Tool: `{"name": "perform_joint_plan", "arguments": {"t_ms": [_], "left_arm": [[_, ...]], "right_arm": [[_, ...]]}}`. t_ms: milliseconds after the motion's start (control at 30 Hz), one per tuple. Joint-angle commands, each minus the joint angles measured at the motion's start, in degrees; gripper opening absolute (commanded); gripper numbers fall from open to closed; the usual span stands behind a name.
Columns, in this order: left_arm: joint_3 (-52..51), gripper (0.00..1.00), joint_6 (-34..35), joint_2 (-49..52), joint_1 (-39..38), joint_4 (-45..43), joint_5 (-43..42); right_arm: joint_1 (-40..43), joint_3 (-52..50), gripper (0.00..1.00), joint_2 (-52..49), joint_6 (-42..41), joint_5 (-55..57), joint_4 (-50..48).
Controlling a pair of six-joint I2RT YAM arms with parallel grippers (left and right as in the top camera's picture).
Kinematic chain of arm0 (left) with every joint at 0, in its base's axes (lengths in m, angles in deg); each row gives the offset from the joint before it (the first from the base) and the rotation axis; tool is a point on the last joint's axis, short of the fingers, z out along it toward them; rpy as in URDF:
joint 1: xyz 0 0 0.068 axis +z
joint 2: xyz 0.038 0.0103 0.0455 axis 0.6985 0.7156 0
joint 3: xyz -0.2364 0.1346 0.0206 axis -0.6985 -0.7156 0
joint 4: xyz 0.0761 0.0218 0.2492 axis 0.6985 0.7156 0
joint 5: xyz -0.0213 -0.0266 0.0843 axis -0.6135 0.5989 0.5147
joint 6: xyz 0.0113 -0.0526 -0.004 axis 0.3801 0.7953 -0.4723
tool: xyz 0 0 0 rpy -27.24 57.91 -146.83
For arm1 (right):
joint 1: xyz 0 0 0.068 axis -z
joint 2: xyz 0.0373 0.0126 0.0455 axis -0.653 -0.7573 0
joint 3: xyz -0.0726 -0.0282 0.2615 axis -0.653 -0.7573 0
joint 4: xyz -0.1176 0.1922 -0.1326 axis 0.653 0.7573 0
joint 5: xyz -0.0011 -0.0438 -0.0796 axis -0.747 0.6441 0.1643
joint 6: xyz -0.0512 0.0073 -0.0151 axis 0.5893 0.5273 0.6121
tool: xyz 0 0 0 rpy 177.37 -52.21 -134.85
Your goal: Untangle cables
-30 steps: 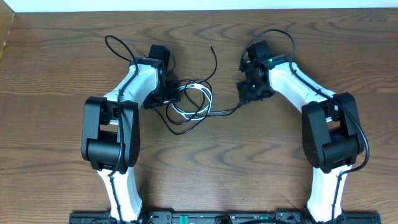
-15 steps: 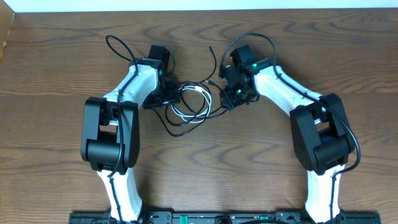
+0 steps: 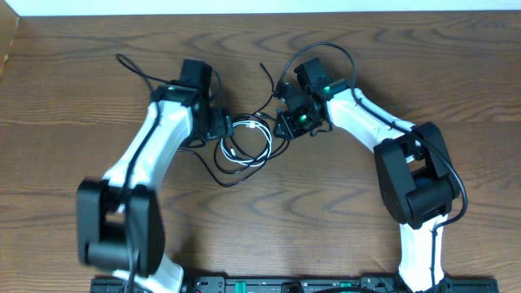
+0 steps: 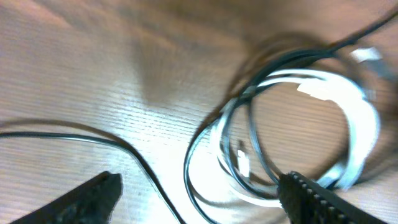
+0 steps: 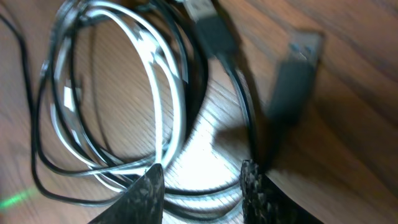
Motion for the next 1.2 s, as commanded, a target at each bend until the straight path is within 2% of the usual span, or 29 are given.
{"name": "perform_joint_plan", "arguments": {"t_ms": [0,167,567,867,933,1167], "left_arm": [[0.61,0.9,-0.11,-3.26,0.15,1.11,0.76],[0.48,0.9,1.38,-3.19,1.44,3.82,4.57],[-0.44,0.9,1.38,-3.06,4.26,5.25,4.76],[-0.55,0.91,1.38,-3.06,4.26,5.6,4.7],[-0.55,0.99,1.36,-3.06,4.26,5.6,4.7],[-0.55,1.0,1.38,-3.06,4.26,5.6,4.7]], "right_arm": [[-2.43,0.37,0.33,-0.81,-1.44,-1.9,-2.34],[-4.98,0.37,0.27,-0.81,-2.51,1.9,-3.52],[-11.13,0.37,0.32,-0.94,-2.49,20.37,-8.5],[-11.74,-0.26,0.32,-1.4,-2.49,20.85,-9.09],[-11.74,-0.37,0.32,-2.1,-2.49,20.83,-9.11],[-11.74,-0.39,0.26,-3.74,-2.49,16.02,-8.81]]}}
